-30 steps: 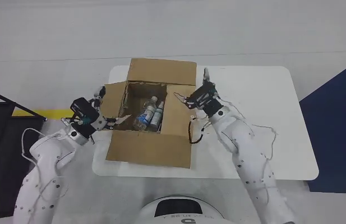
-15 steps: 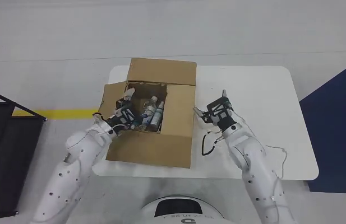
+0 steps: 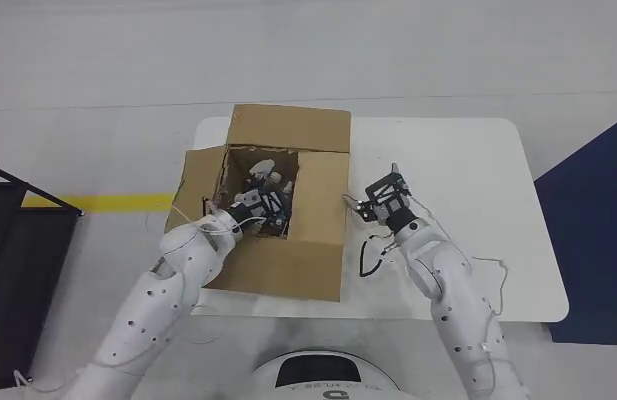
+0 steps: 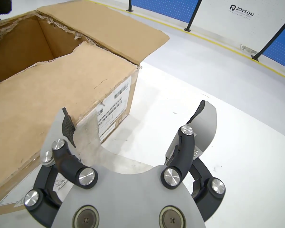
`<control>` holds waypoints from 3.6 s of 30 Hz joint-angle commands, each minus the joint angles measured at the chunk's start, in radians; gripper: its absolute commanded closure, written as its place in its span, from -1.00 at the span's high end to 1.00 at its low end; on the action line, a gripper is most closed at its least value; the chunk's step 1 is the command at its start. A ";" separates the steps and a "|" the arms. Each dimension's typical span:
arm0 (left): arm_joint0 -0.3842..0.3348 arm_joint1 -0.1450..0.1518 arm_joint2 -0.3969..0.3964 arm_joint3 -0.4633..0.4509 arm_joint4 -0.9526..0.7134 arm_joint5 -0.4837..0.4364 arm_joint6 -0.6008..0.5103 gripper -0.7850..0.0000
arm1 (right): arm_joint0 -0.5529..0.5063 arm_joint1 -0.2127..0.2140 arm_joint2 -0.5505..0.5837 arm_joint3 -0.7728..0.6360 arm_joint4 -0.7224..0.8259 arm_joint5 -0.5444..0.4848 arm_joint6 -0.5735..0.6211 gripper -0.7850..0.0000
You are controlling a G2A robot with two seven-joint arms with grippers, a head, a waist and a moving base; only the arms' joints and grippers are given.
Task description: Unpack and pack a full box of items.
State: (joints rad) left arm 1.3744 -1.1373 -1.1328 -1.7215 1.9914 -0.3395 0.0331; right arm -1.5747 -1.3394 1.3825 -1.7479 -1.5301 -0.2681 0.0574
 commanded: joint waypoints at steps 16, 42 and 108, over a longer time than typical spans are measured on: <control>-0.073 -0.042 0.123 -0.052 -0.089 0.087 -0.028 1.00 | 0.024 0.019 0.075 0.103 0.163 -0.123 0.095 1.00; -0.264 -0.134 0.330 0.118 -0.154 0.122 -0.089 1.00 | -0.392 0.021 0.257 -0.106 0.352 0.132 -0.391 1.00; 0.240 -0.013 -0.541 -0.003 -0.517 0.067 0.225 1.00 | 0.531 0.002 -0.356 0.154 0.541 -0.492 0.623 1.00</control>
State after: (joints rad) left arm 1.6144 -1.1508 -1.6735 -1.7241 1.4744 -0.2725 0.2583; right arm -1.0490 -1.3412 1.0260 -1.5960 -1.0368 -0.7213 0.6195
